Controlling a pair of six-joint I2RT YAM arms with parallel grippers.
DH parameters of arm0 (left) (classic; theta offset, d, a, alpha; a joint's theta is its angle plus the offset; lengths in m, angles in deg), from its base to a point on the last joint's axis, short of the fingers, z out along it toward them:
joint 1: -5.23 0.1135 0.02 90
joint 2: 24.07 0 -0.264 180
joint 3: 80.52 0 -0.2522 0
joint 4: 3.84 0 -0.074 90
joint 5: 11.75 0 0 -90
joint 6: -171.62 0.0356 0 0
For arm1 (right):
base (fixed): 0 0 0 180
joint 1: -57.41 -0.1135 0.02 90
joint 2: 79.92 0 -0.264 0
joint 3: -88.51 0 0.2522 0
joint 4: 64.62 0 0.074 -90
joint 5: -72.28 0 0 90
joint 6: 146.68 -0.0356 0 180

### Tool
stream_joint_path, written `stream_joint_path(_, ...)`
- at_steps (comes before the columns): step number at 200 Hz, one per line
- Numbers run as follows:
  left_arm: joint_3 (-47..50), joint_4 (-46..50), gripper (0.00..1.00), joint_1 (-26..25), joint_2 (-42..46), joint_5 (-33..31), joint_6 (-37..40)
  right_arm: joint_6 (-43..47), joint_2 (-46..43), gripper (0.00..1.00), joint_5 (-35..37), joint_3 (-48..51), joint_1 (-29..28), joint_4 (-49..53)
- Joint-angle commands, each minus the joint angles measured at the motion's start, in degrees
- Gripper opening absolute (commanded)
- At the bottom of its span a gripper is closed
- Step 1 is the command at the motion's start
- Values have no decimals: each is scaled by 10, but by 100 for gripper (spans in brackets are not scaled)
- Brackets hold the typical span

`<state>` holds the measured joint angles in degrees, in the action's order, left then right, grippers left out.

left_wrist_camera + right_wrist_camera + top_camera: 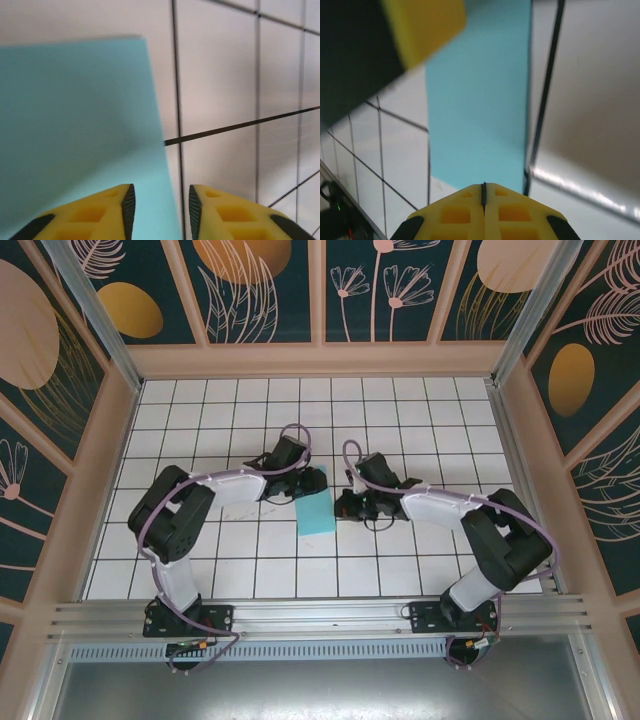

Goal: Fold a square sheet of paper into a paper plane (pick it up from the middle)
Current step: Fold the square sheet of paper in half at the center of the table, then fold the triangle a second time at the center of the table.

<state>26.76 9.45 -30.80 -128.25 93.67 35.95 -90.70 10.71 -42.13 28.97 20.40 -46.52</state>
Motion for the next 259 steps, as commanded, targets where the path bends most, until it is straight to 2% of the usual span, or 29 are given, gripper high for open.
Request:
stream_joint_path(1,2,15,47,8,64,-42,-20,-8,56,0,24,-61,8,-34)
stream_joint_path(46,123,-3,68,37,165,-85,-92,-8,180,0,33,-167,20,-25)
stream_joint_path(76,180,-24,76,38,209,-61,-123,-25,210,0,53,-179,29,-12)
stream_joint_path(125,240,-75,76,30,215,27,-181,-98,207,0,75,-110,51,-18)
stream_joint_path(177,264,-87,73,-10,215,45,-221,-153,206,0,54,-57,53,-65)
stream_joint_path(259,249,-95,67,-12,184,43,-222,-154,207,0,44,-55,54,-70)
